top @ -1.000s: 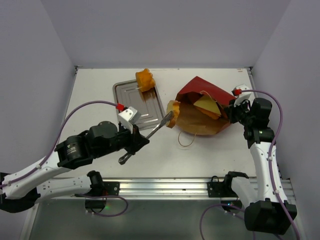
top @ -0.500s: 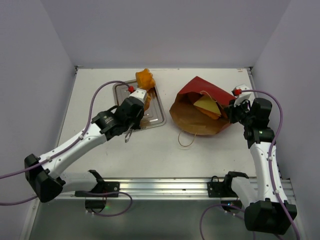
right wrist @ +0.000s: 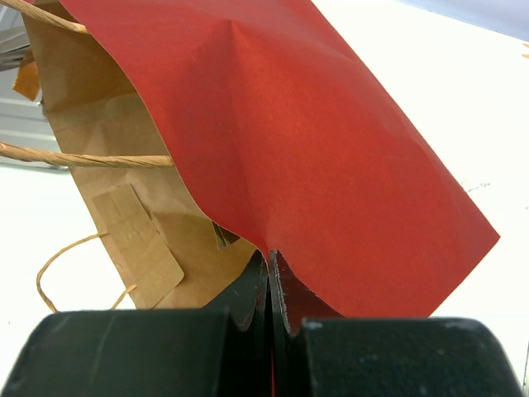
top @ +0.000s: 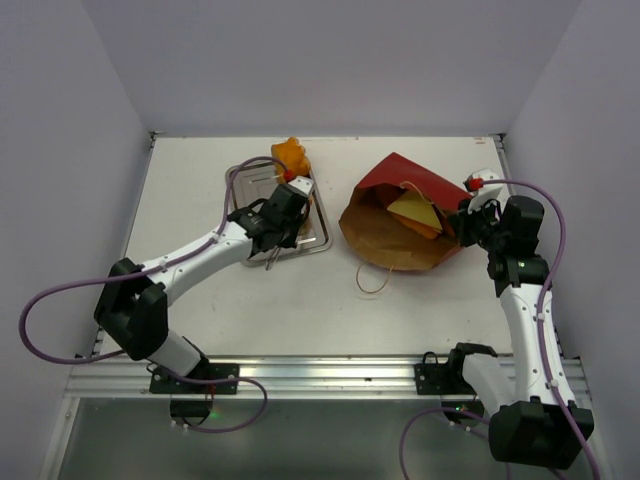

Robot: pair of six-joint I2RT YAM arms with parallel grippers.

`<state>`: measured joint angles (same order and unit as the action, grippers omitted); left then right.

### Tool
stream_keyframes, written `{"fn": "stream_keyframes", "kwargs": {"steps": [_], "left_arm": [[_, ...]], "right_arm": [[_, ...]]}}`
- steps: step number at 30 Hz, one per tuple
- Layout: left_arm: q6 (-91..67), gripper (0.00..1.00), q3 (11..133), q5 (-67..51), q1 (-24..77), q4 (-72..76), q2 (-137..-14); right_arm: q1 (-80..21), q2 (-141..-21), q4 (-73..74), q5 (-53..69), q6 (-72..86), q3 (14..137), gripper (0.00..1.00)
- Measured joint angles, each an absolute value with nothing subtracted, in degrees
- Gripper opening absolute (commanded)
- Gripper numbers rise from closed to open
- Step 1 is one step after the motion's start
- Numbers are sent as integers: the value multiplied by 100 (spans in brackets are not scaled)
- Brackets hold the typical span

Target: Take the fake bread out of the paper bag

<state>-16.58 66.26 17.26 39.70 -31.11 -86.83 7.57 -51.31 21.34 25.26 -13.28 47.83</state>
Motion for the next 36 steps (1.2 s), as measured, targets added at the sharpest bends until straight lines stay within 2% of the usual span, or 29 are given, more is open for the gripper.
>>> {"fn": "stream_keyframes", "kwargs": {"steps": [9,17,23,30,36], "left_arm": [[-1514,2,6628,1581,3791,-2613,-9249],[-1431,30,6726,1492,3789,-2495,-9568],[-1444,39,6726,1376,3760,-2486,-9559],[-1562,39,6726,1269,3710,-2488,-9242],[-1728,35,6716,956,3704,-2515,-8709]], "right_arm": [[757,-5131,2126,2528,-1326,4759,0],[770,-5131,2115,2528,-1310,4753,0],[784,-5131,2110,2543,-1310,4746,0],[784,-5129,2102,2550,-1308,4737,0],[784,-5129,2102,2550,-1308,4737,0]]}}
